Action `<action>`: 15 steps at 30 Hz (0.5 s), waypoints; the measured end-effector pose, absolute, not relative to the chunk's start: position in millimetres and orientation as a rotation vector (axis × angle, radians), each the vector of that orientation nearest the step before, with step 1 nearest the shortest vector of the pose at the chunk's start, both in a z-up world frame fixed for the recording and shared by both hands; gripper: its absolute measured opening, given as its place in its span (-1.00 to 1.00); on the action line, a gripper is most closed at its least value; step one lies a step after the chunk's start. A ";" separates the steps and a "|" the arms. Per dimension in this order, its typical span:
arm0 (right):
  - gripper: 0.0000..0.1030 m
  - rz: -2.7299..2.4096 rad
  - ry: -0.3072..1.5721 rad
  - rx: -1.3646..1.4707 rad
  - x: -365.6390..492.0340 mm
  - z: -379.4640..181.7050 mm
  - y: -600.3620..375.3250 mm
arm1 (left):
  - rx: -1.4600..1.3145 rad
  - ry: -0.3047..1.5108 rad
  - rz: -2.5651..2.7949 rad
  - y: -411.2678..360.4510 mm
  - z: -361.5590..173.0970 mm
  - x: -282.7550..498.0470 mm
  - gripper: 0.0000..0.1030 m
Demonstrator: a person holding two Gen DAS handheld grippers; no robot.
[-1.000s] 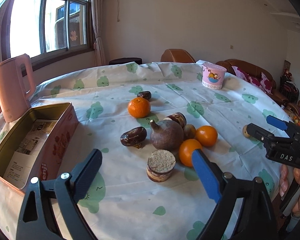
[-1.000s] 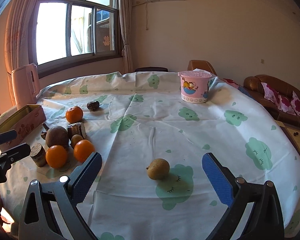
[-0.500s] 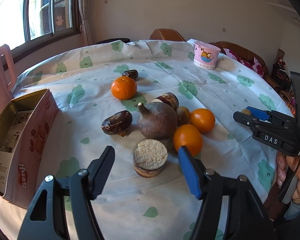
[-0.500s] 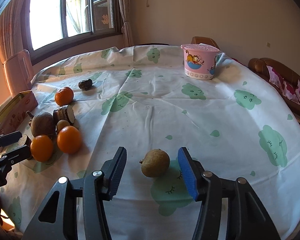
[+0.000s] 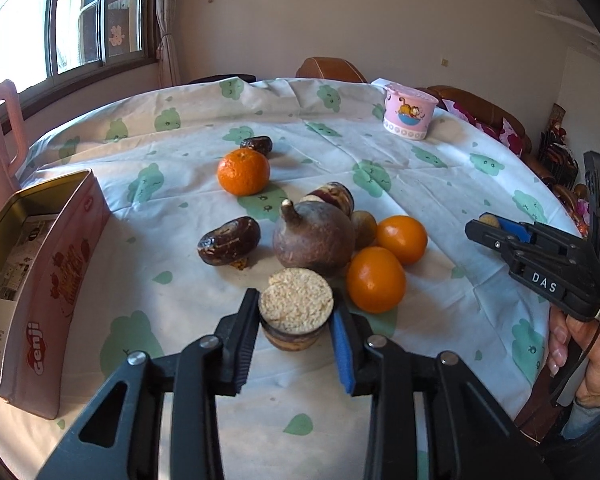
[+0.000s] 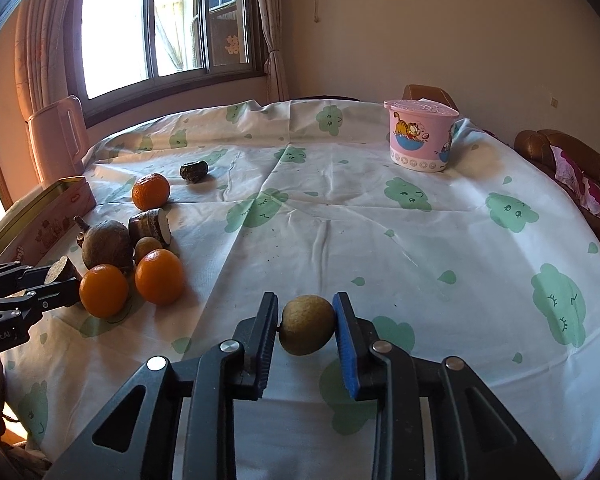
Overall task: Organize fruits
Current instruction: 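Lift the kiwi with right gripper while left gripper carries the jar toward the tin box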
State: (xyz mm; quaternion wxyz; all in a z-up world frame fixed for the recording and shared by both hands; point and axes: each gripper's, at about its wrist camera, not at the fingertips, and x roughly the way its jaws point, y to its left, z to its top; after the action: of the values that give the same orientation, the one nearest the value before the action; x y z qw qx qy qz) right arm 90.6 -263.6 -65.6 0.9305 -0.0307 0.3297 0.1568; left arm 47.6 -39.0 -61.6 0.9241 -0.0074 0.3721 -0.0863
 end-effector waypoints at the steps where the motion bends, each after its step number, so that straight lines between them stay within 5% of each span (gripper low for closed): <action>1: -0.42 0.324 0.665 -0.066 89.0 -64.9 -263.4 | -0.014 0.754 -0.174 -39.0 -60.8 46.6 -0.31; 15: -0.42 0.358 0.583 -0.066 79.2 -60.0 -263.8 | -0.016 0.667 -0.150 -37.2 -54.8 37.8 -0.31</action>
State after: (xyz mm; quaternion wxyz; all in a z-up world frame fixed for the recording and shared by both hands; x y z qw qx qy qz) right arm 79.2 -263.8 -60.0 0.9415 -0.0323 0.2858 0.1757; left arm 37.8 -37.2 -54.8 0.9421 -0.0076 0.3270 -0.0736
